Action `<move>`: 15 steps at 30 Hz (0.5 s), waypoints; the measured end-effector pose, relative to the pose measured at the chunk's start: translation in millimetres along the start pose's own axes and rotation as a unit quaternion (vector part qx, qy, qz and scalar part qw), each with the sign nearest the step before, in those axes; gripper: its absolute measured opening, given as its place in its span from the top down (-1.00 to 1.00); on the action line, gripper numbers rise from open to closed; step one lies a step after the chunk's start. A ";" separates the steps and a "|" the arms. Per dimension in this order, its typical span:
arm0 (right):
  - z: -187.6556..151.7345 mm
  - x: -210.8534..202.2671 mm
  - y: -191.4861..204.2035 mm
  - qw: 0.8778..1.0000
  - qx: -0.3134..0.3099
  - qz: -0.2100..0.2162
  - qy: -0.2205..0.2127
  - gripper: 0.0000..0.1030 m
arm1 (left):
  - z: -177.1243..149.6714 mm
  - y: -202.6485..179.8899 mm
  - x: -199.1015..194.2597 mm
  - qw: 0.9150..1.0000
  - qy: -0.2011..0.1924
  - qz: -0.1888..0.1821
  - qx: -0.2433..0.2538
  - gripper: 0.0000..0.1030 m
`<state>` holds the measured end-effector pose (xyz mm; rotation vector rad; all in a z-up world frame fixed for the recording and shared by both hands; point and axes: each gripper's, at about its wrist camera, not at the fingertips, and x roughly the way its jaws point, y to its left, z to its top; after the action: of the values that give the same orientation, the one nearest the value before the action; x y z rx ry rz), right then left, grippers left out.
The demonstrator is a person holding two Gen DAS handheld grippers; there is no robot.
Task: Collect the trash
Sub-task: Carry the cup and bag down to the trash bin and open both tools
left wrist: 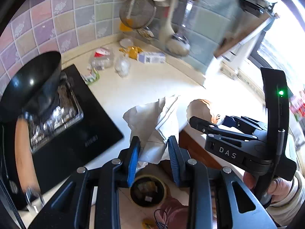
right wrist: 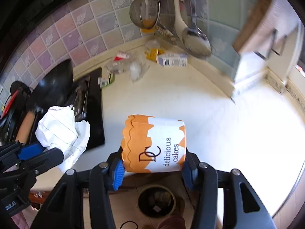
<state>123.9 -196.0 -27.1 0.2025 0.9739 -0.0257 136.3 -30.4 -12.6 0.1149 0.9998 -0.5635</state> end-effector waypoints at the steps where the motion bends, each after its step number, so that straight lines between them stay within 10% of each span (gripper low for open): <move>1: -12.4 -5.6 1.2 1.000 0.002 -0.002 0.003 0.03 | -9.1 -2.8 -3.3 1.000 0.002 -0.003 0.002 0.44; 15: -143.2 -21.8 17.5 0.998 -0.008 -0.001 0.067 0.03 | -122.6 -26.4 0.3 0.997 0.059 -0.040 0.010 0.44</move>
<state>-3.6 -154.3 -84.4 0.1903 1.1084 -0.0069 29.6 -11.0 -75.7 0.1272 1.1180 -0.6451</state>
